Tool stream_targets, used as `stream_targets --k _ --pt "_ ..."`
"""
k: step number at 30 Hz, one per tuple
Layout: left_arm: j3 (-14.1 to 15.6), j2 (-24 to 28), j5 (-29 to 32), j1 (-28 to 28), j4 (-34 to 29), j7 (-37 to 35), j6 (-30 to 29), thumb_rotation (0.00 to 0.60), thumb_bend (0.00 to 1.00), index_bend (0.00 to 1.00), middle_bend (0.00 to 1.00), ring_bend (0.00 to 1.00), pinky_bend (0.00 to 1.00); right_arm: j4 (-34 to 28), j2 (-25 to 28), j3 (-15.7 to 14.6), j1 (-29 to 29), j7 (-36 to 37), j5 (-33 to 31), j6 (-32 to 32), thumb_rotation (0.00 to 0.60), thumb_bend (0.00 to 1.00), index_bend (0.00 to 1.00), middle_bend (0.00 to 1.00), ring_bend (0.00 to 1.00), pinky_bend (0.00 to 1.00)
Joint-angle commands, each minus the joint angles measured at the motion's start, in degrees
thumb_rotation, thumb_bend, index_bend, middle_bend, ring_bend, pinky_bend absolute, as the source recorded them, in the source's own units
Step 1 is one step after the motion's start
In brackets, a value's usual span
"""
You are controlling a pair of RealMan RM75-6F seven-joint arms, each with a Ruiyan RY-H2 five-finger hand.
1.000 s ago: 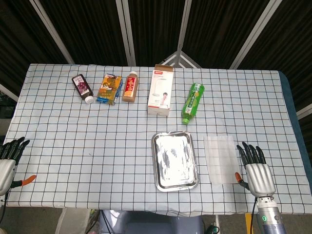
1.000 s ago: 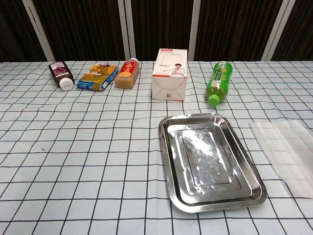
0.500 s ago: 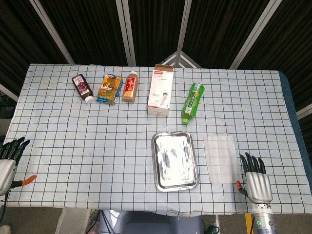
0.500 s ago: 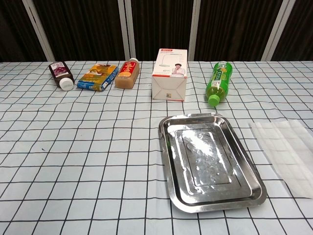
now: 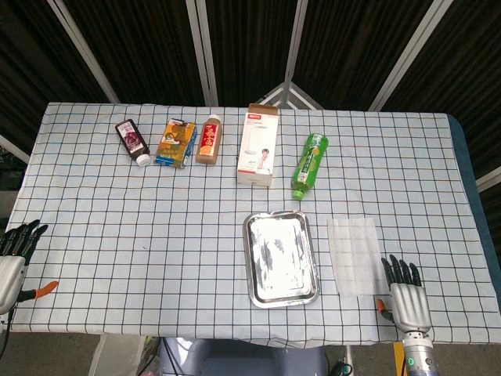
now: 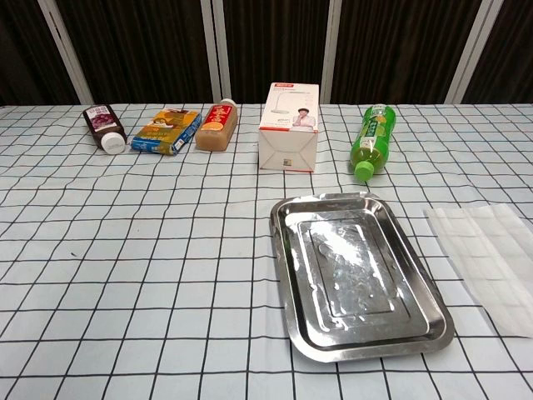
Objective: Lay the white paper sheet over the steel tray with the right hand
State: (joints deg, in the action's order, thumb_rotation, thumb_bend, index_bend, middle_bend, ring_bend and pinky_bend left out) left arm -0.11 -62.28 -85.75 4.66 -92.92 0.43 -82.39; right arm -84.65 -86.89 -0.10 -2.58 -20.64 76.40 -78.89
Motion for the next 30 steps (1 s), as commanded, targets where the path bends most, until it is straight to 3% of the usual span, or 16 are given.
stream_targets --k 1,19,26,30 --pt "0.0 0.1 0.2 -0.1 -0.2 -0.3 0.0 0.600 0.00 0.00 0.00 0.00 0.00 1.0 -0.6 0.2 -0.1 0.3 -0.7 0.8 0.600 0.37 0.00 0.00 0.00 0.00" --pt "0.0 0.2 0.4 0.1 -0.4 -0.4 0.4 0.600 0.00 0.00 0.00 0.00 0.00 3.7 -2.5 1.7 -1.5 0.7 -1.6 2.7 0.600 0.39 0.00 0.00 0.00 0.00" --pt "-0.1 0.2 0.4 0.0 -0.4 -0.3 0.3 0.600 0.00 0.00 0.00 0.00 0.00 4.5 -3.2 2.2 -2.0 1.2 -1.8 3.2 0.600 0.52 0.00 0.00 0.00 0.00" --pt "0.0 0.2 0.4 0.1 -0.4 -0.3 0.4 0.600 0.00 0.00 0.00 0.00 0.00 5.5 -3.7 2.2 -2.3 1.6 -1.2 3.2 0.600 0.52 0.00 0.00 0.00 0.00"
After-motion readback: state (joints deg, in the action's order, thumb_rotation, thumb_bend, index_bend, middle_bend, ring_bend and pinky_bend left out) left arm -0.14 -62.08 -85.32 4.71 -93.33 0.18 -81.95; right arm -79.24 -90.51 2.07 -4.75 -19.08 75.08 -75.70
